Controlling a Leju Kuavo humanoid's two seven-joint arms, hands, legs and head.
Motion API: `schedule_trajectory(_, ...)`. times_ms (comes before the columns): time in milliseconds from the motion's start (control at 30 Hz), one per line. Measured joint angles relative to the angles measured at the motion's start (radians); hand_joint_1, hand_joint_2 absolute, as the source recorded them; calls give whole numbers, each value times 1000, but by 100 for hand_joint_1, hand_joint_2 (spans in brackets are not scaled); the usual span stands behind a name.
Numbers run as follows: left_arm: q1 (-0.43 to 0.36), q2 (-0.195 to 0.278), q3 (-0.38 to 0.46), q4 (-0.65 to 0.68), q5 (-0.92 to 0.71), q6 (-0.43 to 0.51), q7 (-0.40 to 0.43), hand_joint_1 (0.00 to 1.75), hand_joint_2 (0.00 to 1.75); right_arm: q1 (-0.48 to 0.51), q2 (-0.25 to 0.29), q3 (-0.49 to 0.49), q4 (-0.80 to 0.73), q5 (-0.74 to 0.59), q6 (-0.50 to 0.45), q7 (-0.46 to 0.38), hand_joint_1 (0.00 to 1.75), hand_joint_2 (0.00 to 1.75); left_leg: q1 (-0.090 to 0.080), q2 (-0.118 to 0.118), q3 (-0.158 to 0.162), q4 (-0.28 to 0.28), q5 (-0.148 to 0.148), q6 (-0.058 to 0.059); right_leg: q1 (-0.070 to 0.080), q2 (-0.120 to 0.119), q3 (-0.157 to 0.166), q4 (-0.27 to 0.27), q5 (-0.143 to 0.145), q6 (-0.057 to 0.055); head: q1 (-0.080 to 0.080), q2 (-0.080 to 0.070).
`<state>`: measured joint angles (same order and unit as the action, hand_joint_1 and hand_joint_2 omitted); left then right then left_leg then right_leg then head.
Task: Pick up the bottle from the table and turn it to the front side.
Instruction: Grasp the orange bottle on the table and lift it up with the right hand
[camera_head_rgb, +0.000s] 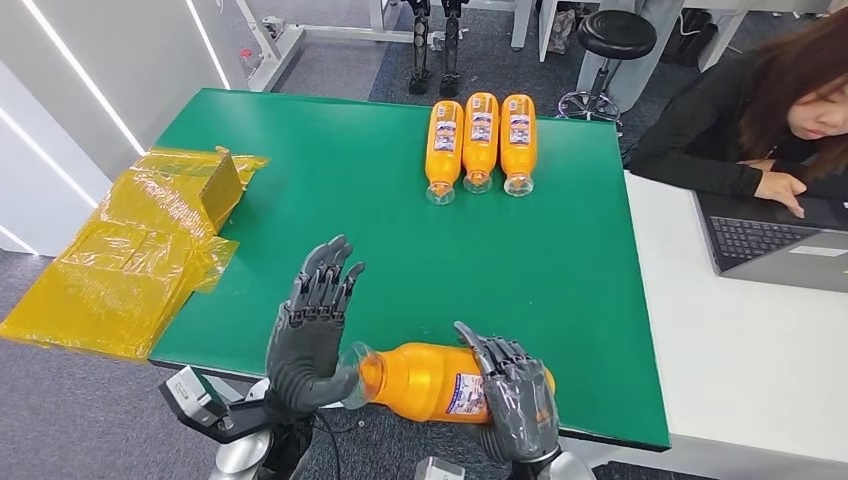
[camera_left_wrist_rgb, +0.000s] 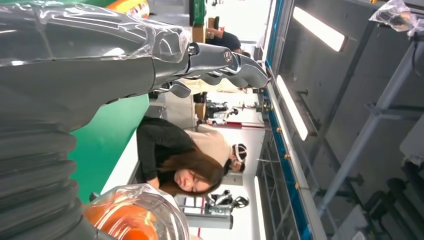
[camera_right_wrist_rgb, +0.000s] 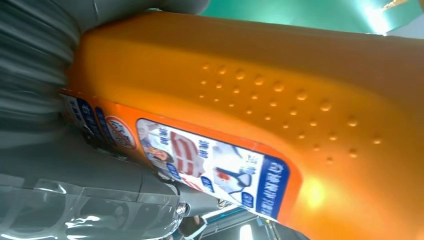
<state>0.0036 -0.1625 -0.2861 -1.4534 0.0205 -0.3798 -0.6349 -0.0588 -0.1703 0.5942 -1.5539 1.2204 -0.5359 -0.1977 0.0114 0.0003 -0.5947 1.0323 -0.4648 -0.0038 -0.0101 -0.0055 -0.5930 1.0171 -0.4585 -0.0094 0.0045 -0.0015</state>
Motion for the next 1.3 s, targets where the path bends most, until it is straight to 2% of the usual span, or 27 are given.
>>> schedule_trajectory(233, 9, 0, -27, -20, 35, -42, 2, 0, 175, -37, 19, 19, 14, -49, 18, -36, 175, 175, 0, 0, 0, 0, 0, 0, 0, 0, 0, 0, 0, 0, 0, 0)
schedule_trajectory(367, 32, 7, -36, -33, 46, -51, -7, 0, 175, -39, 22, 18, 14, -51, -21, 1, 175, 175, 0, 0, 0, 0, 0, 0, 0, 0, 0, 0, 0, 0, 0, 0)
schedule_trajectory(467, 54, 15, -33, -53, 38, -54, -14, 0, 175, -37, 24, -20, 2, -96, -67, 23, 175, 175, 0, 0, 0, 0, 0, 0, 0, 0, -1, 0, 0, 0, 0, 0)
schedule_trajectory(600, 59, 23, -29, -60, 24, -52, -10, 0, 175, -36, 24, -93, 1, -180, -83, -38, 175, 175, 0, 0, 0, 0, 0, 0, 0, 0, -1, 0, 0, 0, 0, 0)
schedule_trajectory(800, 59, 30, -29, -60, 21, -38, -19, 0, 175, -29, 24, -120, 2, -185, -84, -65, 175, 175, 0, 0, 0, 0, 0, 0, 0, 1, -1, 0, 0, 0, 0, 0)
schedule_trajectory(1133, 57, 36, -32, -56, 25, -5, -46, 0, 175, -81, 42, -61, 91, -213, -82, -106, 175, 175, 0, 0, 0, 0, 0, 0, 0, 1, -1, 0, 0, 0, 0, 0)
schedule_trajectory(1300, 32, 30, -59, -46, 30, -10, -45, 0, 175, -125, 92, 19, 145, -214, -55, -106, 175, 175, 0, 1, 0, 0, 0, 0, 0, 1, -1, 0, 0, 0, 0, 0)
